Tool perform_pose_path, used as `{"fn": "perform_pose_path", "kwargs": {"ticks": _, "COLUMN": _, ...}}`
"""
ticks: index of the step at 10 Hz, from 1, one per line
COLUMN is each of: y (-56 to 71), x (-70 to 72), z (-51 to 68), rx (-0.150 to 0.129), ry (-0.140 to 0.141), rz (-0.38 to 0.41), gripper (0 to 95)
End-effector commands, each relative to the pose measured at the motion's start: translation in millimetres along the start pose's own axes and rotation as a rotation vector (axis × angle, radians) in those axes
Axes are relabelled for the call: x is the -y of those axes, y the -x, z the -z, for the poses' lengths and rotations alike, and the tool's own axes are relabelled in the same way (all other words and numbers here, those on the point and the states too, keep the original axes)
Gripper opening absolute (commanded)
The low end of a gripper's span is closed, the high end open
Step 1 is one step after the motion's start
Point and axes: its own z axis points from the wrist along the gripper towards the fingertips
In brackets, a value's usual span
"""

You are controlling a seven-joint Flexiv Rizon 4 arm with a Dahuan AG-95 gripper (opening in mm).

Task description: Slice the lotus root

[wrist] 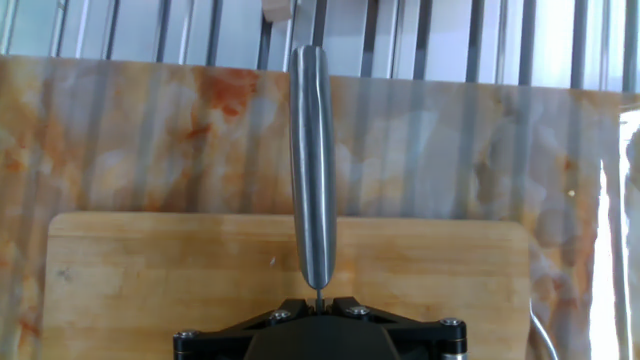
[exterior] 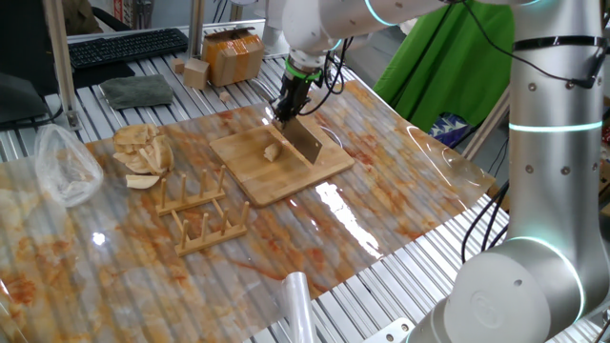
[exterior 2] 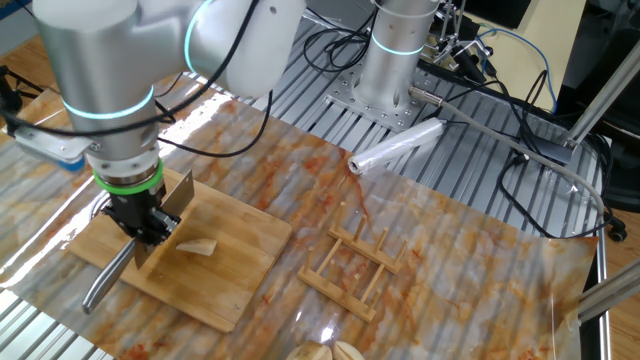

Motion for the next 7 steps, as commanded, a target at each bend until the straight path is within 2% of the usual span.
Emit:
{"fn": "perform_pose_path", "kwargs": {"ticks": 1, "y": -3.6, "x": -0.5, "z": -5.4, "rx": 0.005, "ry": 0.0, "rz": -0.004, "gripper": 0.0}}
{"fn": "perform_pose_path", "kwargs": {"ticks": 7, "y": -3.3, "x": -0.7, "z": -10.7, "rx": 0.009, "ry": 0.0, "rz": -0.007, "gripper": 0.0}}
